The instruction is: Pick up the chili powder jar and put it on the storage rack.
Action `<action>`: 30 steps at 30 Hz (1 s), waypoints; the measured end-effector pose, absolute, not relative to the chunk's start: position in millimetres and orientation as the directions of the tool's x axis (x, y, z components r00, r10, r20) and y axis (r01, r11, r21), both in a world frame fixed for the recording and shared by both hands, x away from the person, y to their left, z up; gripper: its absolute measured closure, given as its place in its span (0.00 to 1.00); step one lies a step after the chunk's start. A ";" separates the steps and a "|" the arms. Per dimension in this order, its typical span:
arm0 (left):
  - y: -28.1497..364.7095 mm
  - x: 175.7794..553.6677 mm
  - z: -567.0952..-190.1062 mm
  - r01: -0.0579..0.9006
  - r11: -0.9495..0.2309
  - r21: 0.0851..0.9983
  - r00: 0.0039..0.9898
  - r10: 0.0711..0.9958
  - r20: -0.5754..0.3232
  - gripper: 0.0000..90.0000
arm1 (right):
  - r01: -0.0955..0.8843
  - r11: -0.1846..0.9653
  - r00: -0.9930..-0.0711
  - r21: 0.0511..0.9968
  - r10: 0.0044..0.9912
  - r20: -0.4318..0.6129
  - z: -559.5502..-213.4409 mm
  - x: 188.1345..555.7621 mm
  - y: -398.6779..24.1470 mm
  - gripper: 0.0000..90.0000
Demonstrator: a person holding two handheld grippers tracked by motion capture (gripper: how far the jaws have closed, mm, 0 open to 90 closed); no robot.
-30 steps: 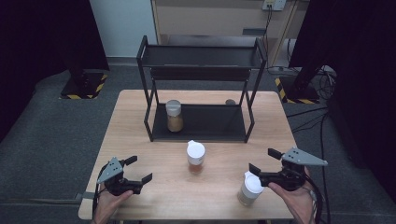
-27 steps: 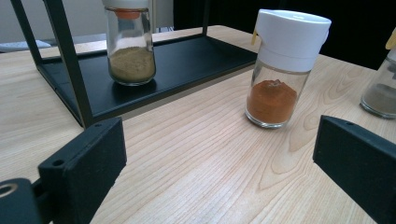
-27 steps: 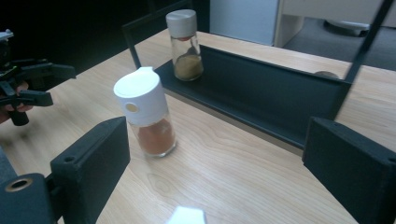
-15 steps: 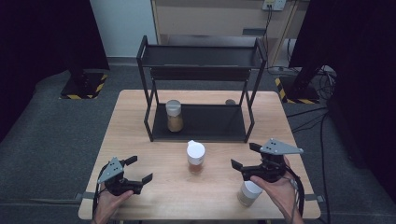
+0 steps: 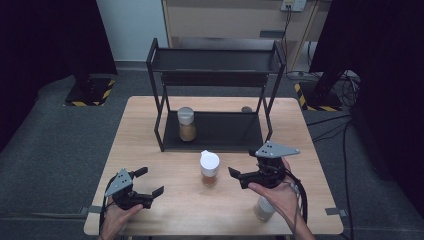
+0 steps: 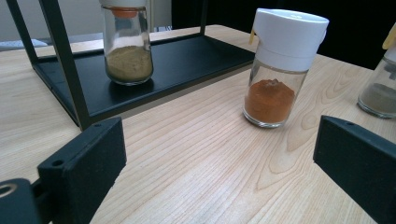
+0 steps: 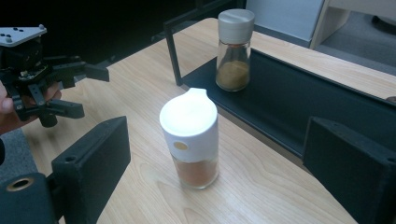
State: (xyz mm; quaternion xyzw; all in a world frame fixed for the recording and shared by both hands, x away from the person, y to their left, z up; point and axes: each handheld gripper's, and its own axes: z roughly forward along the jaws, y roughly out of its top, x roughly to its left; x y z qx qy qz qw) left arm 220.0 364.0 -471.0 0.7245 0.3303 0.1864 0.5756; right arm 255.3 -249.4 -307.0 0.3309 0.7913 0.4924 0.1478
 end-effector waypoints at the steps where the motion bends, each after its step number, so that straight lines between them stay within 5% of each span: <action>1: 364.0 220.0 -471.1 0.264 -0.118 0.957 0.712 0.693 -0.111 0.02 | 0.378 0.301 -0.737 0.875 0.670 0.088 -306.6 256.7 -246.1 0.09; 30: 363.8 220.8 -471.3 0.261 -0.120 0.958 0.719 0.686 -0.110 0.02 | 0.441 0.382 -0.731 0.812 0.678 0.077 -328.1 295.2 -166.7 0.10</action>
